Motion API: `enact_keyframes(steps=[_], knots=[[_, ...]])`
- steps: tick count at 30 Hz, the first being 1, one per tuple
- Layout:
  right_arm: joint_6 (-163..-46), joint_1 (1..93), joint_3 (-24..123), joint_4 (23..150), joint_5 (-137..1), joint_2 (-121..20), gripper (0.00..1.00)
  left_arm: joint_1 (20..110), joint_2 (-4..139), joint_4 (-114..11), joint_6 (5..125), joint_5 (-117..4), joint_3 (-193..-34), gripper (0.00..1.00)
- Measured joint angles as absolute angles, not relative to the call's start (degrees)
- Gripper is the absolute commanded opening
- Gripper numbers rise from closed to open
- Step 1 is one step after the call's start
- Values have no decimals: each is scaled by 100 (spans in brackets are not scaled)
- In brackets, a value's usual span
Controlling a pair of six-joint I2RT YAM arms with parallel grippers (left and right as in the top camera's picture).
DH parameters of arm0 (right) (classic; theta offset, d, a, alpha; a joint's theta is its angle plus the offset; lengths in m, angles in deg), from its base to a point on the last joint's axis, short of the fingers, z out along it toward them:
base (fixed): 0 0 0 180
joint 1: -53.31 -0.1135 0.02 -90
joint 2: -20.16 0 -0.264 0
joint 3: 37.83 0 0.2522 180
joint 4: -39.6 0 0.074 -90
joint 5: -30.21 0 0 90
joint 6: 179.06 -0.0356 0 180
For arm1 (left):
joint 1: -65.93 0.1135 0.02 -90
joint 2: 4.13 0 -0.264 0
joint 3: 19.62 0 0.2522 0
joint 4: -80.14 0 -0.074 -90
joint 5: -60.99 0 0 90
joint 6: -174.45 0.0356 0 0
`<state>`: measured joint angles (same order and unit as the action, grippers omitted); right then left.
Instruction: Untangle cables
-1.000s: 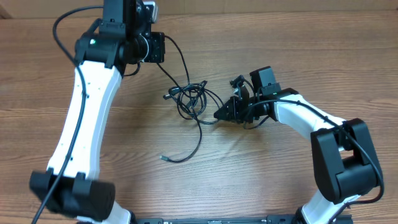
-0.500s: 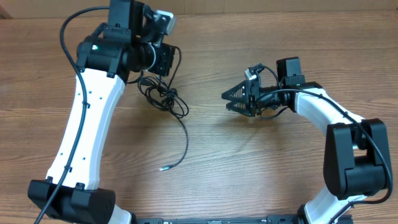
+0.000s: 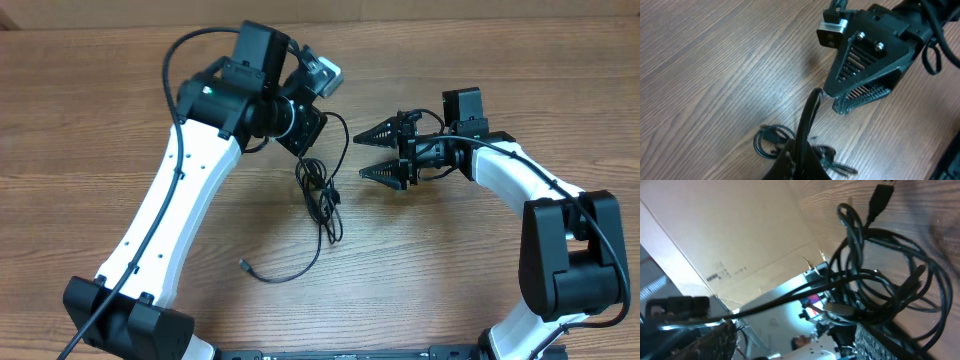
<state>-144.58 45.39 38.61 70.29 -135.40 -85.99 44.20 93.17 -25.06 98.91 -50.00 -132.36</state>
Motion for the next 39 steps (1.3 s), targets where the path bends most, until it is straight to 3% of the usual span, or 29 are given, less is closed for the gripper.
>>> enact_keyframes(steps=[5, 7, 8, 9, 13, 15, 18, 28, 35, 39], knots=[[-14668, 4532, 3861, 6836, -13276, -8599, 54, 4415, 9332, -2664, 9958, -4934, -13003, 4], [-14406, 4528, 3874, 6791, -13120, -8599, 55, 4415, 9339, -2692, 9915, -4930, -12998, 4], [-14179, 4526, 3876, 6788, -13040, -8599, 62, 4415, 9339, -2692, 9858, -4921, -12998, 4], [-13919, 4517, 3878, 6808, -12946, -8599, 76, 4415, 9339, -2688, 9814, -4917, -12998, 4], [-12935, 4454, 3889, 6944, -12629, -8599, 80, 4418, 9339, -2592, 9582, -4910, -12998, 4], [-12614, 4443, 3889, 6922, -12552, -8599, 72, 4422, 9339, -2581, 9421, -4915, -12998, 4], [-12059, 4441, 3894, 6751, -12498, -8599, 68, 4450, 9339, -2554, 9198, -4969, -12996, 4], [-10087, 3477, 3894, 6981, -11210, -8599, 68, 4689, 9339, -2434, 8789, -5680, -12996, 4], [-9661, 2878, 3894, 6544, -9853, -8599, 58, 4772, 9339, -2321, 8682, -5951, -12996, 4], [-9602, 2808, 3894, 6437, -9221, -8599, 58, 4772, 9339, -2294, 8627, -6012, -12994, 4]])
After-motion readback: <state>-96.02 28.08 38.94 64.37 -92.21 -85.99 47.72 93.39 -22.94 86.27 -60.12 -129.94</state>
